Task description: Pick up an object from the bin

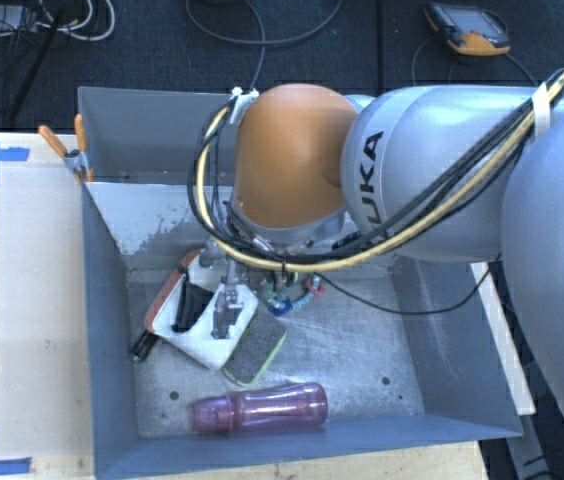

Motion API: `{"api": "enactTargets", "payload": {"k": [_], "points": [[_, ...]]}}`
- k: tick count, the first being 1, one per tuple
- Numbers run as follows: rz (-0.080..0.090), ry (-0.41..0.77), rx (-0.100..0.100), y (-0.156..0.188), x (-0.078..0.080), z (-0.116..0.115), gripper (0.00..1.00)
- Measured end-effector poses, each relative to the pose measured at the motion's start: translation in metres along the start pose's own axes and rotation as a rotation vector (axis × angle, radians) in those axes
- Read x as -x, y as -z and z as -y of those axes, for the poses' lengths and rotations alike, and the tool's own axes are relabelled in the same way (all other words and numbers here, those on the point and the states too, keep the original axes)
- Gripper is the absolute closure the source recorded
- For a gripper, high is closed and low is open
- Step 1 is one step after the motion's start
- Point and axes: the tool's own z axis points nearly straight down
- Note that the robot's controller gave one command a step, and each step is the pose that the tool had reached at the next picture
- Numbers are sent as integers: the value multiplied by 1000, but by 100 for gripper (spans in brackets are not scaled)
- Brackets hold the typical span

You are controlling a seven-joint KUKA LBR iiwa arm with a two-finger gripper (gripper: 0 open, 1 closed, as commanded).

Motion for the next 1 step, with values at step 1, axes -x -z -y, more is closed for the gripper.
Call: {"api": "enactTargets", "payload": {"k": [1], "points": [[0,-1,0,0,0,1,0]]}}
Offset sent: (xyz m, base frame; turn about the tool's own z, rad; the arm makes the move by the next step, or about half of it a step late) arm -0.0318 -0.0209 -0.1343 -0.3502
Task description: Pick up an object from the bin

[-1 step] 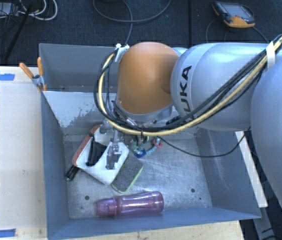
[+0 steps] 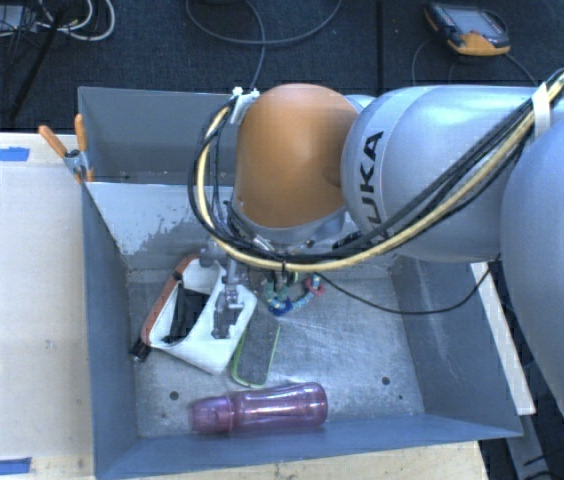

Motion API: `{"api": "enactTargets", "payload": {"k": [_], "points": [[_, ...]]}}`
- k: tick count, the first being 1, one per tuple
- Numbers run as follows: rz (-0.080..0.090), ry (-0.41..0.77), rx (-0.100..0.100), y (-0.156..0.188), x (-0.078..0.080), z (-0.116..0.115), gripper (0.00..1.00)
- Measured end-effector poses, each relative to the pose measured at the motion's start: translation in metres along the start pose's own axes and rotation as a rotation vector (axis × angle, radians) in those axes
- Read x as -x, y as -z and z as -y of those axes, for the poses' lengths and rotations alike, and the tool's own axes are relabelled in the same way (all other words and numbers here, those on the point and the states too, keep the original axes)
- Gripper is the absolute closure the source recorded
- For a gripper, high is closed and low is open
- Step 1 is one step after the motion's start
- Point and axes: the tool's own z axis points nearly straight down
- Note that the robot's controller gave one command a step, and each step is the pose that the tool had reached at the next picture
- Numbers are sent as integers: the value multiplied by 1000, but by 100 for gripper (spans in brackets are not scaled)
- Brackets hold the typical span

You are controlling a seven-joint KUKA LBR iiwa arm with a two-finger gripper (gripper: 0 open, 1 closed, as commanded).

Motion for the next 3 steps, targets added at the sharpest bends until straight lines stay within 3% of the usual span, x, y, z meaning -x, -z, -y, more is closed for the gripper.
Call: {"api": "enactTargets", "payload": {"k": [1,2,3], "points": [[5,99,0,-35,-8,4,0],[3,354,0,-101,2,14,0],[3,411,3,-106,11,11,100]]}}
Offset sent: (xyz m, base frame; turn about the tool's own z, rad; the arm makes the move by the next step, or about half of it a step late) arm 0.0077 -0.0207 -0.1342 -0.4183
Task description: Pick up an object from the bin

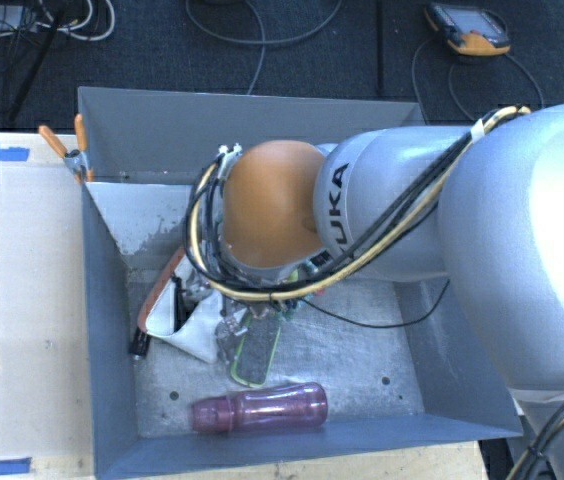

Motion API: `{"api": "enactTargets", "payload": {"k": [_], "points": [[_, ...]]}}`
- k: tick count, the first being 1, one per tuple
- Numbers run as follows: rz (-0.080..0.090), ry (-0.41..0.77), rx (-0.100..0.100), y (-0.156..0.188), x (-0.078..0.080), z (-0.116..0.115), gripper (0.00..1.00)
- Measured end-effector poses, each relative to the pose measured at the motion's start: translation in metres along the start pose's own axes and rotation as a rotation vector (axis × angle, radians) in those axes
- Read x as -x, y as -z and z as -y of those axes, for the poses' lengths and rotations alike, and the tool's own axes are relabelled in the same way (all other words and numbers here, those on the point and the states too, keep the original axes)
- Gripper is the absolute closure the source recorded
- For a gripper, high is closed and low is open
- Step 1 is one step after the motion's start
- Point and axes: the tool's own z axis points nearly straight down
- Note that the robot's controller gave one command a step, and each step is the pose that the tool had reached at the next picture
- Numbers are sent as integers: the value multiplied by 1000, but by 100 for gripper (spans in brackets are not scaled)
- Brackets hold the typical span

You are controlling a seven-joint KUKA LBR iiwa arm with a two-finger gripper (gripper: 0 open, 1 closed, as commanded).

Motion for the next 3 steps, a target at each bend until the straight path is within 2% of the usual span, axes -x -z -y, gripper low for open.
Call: {"api": "enactTargets", "payload": {"k": [1,2,3], "points": [[-1,-1,0,0,0,0,100],[18,-17,4,-5,-5,8,100],[22,-31,-11,-12,-11,3,100]]}}
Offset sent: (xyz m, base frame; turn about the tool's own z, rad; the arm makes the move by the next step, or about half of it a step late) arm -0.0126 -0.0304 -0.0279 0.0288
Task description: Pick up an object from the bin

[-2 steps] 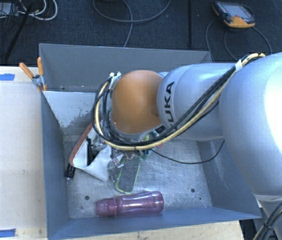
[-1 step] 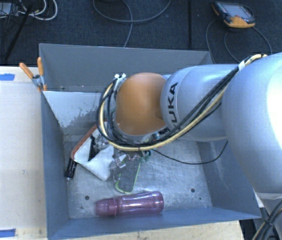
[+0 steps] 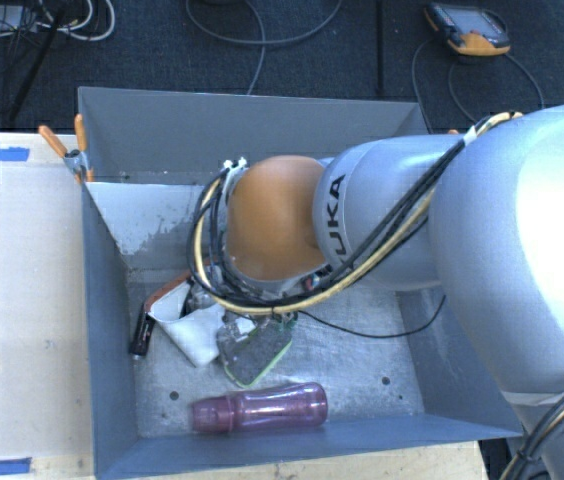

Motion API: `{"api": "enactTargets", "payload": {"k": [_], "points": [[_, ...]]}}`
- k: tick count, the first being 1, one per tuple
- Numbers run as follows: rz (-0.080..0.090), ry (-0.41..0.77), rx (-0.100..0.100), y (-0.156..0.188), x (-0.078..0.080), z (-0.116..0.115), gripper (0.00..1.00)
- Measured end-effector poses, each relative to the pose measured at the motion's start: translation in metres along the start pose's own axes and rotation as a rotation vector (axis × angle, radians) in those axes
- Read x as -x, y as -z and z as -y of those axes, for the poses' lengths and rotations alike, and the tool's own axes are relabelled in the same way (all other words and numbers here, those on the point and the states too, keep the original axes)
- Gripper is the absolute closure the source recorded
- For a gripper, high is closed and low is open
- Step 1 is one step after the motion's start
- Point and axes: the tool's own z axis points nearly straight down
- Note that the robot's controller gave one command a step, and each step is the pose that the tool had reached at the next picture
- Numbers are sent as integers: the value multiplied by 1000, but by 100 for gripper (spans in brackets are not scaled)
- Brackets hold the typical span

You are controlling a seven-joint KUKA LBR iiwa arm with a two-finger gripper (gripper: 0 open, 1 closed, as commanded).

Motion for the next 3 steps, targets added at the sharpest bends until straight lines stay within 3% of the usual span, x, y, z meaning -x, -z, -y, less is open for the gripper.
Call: {"api": "enactTargets", "payload": {"k": [1,2,3], "points": [[3,-5,8,-1,0,-5,100],[-32,-15,9,30,-9,-8,100],[-17,-11,7,56,11,7,100]]}}
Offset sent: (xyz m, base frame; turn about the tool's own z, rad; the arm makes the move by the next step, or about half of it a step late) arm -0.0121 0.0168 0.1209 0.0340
